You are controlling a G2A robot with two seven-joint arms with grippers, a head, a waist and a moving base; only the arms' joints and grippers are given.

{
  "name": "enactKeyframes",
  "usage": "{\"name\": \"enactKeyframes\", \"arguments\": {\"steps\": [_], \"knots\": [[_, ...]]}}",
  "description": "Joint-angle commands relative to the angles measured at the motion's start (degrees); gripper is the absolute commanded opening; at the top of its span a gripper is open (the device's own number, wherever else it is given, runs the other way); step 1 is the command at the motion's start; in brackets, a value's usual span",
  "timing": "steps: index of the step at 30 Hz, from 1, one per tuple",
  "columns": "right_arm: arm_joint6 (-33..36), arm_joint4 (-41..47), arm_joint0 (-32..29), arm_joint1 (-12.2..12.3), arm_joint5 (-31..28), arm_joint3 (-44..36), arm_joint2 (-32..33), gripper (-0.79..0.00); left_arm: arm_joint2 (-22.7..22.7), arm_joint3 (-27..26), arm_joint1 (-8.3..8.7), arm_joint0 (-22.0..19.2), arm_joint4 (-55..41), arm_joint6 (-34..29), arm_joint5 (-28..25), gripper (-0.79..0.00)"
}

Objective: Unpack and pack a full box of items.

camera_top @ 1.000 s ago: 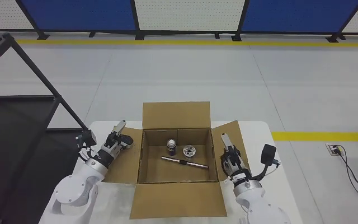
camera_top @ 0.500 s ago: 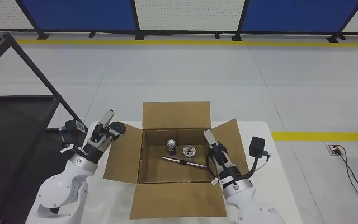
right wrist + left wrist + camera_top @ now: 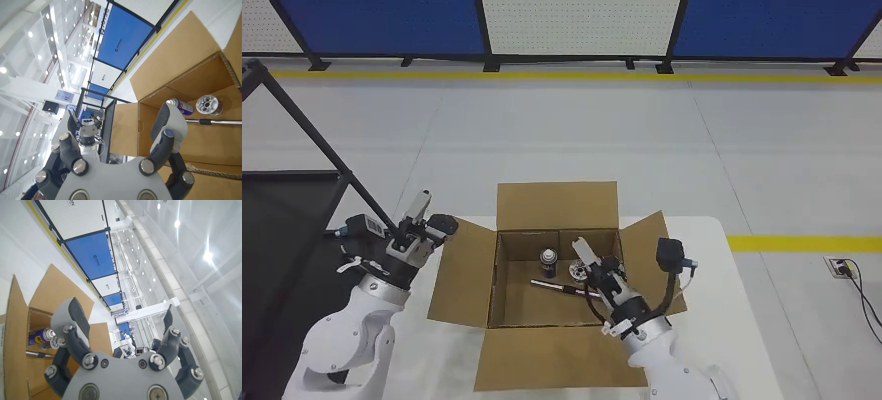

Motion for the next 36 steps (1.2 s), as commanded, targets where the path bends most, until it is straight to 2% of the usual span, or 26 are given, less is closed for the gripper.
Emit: {"name": "enactKeyframes", "arguments": {"steps": [1, 8, 13, 28, 31, 36], "knots": [[4.0, -3.5, 4.1, 0.0, 2.2, 2.5, -1.5, 0.0, -1.6, -0.2, 0.08, 0.5, -0.9, 1.1, 0.2, 0.0], [21.6, -18.6, 19.6, -0.2, 9.7, 15.1, -8.8, 0.0, -7.6, -2.7, 0.36, 4.8, -3.9, 3.4, -0.5, 0.0], [34.1, -26.4, 27.8, -0.6, 13.6, 24.9, -13.3, 0.0, -10.2, -3.3, 0.4, 7.3, -5.9, 4.9, 0.1, 0.0], [34.5, -27.4, 28.1, -0.6, 13.4, 25.4, -13.7, 0.0, -10.7, -3.3, 0.39, 7.8, -6.9, 4.8, 0.6, 0.0], [33.9, -25.8, 27.4, -0.6, 9.5, 27.4, -13.4, 0.0, -11.4, -2.6, 0.38, 7.7, -7.7, 6.7, 1.9, 0.0], [39.8, -25.7, 32.1, -1.3, 3.7, 33.8, -15.5, 0.0, -14.0, 0.0, 0.57, 7.3, -7.8, 9.9, 4.3, 0.0]]}}
